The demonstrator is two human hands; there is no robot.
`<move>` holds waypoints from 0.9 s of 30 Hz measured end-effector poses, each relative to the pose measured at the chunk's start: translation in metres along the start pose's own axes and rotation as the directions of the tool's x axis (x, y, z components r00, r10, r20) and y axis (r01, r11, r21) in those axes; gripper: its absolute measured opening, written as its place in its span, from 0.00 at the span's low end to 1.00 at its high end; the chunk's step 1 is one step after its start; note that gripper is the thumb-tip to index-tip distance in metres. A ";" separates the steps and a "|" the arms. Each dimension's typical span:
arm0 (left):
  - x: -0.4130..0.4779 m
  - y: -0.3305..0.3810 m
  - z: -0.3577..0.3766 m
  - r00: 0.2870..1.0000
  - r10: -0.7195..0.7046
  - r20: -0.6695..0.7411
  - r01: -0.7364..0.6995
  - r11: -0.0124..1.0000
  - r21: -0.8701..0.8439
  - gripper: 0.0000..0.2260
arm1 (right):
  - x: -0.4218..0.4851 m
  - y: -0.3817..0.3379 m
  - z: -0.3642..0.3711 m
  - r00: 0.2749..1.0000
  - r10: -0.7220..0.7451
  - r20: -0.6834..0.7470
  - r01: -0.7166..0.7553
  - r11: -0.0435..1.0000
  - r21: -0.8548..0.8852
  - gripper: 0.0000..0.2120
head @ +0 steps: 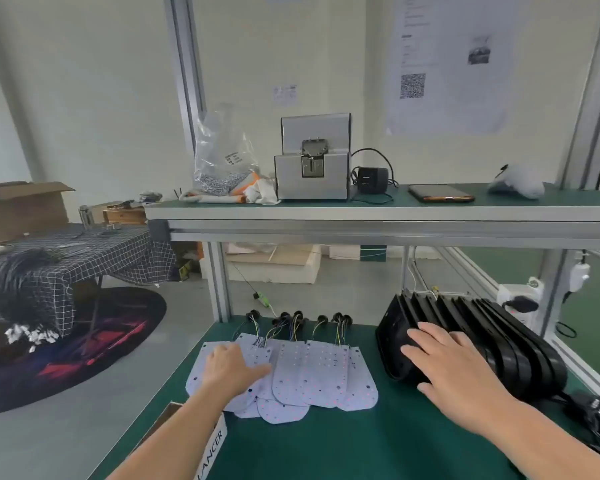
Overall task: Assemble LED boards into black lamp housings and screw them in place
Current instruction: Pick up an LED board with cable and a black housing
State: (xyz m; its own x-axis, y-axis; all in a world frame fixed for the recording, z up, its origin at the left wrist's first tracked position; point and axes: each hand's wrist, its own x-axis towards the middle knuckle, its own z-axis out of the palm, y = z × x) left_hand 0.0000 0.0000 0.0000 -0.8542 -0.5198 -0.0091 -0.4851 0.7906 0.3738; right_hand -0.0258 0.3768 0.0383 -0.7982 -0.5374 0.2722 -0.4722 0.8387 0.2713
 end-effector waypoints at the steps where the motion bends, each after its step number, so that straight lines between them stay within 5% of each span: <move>1: 0.002 0.004 0.006 0.999 -0.003 0.048 0.000 0.999 0.049 0.41 | 0.004 0.002 0.002 0.999 -0.024 0.036 0.025 0.999 -0.040 0.22; 4: 0.003 0.013 0.021 0.995 -0.010 0.099 -0.004 0.991 0.135 0.44 | 0.010 0.005 -0.001 0.990 -0.100 0.101 0.106 0.993 -0.060 0.14; 6: 0.007 0.014 0.026 0.994 -0.028 0.104 0.010 0.986 0.168 0.44 | 0.012 0.009 0.003 0.986 -0.157 0.055 0.161 0.984 -0.073 0.19; 10: 0.011 0.008 0.028 0.990 -0.124 0.061 0.111 0.978 0.179 0.45 | 0.015 0.013 0.013 0.992 -0.122 -0.014 0.121 0.992 -0.029 0.16; 16: 0.020 -0.002 0.027 0.994 -0.078 0.081 0.064 0.984 0.166 0.39 | 0.022 0.021 0.022 0.996 -0.085 -0.021 0.084 0.995 -0.063 0.11; 27: 0.004 0.010 0.012 0.993 -0.023 -0.114 -0.008 0.964 -0.266 0.42 | 0.022 0.016 0.018 0.942 -0.335 0.000 0.330 0.928 -0.172 0.19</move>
State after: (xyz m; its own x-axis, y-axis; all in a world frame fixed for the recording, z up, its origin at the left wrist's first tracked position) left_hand -0.0110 0.0096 -0.0077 -0.8160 -0.5714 0.0877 -0.4109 0.6800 0.6073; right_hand -0.0578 0.3801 0.0325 -0.5944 -0.7870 0.1654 -0.6373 0.5864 0.5000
